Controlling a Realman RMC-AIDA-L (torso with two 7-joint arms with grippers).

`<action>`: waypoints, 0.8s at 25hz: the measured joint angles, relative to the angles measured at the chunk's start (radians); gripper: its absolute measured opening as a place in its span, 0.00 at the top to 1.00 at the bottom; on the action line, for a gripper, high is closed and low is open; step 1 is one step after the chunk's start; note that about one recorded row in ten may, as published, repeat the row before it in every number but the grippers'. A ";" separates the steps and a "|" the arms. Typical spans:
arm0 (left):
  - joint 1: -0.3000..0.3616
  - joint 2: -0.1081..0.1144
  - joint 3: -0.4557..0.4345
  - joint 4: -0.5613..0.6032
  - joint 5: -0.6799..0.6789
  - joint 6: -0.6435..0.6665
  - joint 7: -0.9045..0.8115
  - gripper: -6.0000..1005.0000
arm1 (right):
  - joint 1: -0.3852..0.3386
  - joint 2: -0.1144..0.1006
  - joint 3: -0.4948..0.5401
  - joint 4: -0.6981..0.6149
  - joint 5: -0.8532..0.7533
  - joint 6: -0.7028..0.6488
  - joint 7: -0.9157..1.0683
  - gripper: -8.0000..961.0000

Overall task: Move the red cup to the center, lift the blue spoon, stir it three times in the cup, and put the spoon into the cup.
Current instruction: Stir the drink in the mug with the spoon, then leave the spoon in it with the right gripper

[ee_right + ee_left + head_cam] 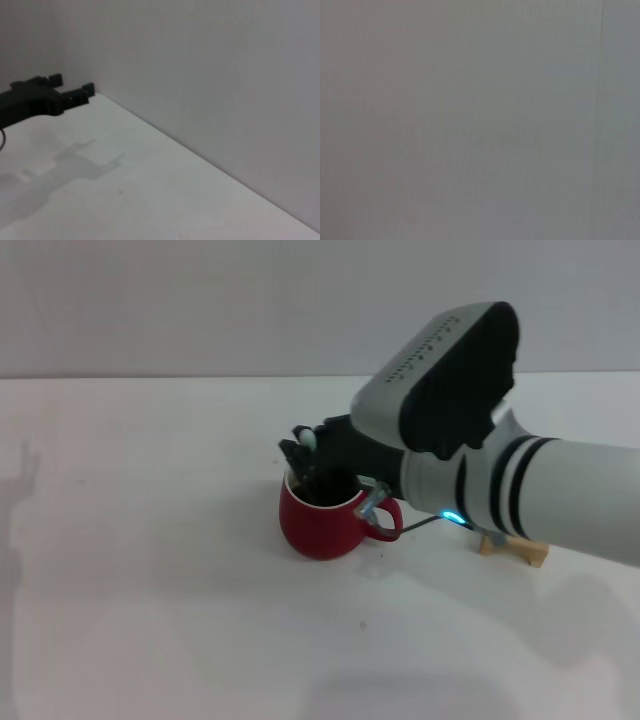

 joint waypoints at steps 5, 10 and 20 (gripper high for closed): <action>0.002 0.000 0.000 -0.001 0.000 0.003 0.000 0.14 | 0.038 0.002 -0.005 -0.038 0.008 -0.040 0.000 0.85; 0.002 0.000 0.000 -0.002 0.000 0.004 0.000 0.14 | 0.083 0.003 0.020 -0.106 0.011 -0.072 0.001 0.85; -0.002 0.000 0.000 -0.002 0.001 0.003 0.000 0.14 | 0.044 -0.004 0.062 -0.090 0.011 -0.030 0.001 0.85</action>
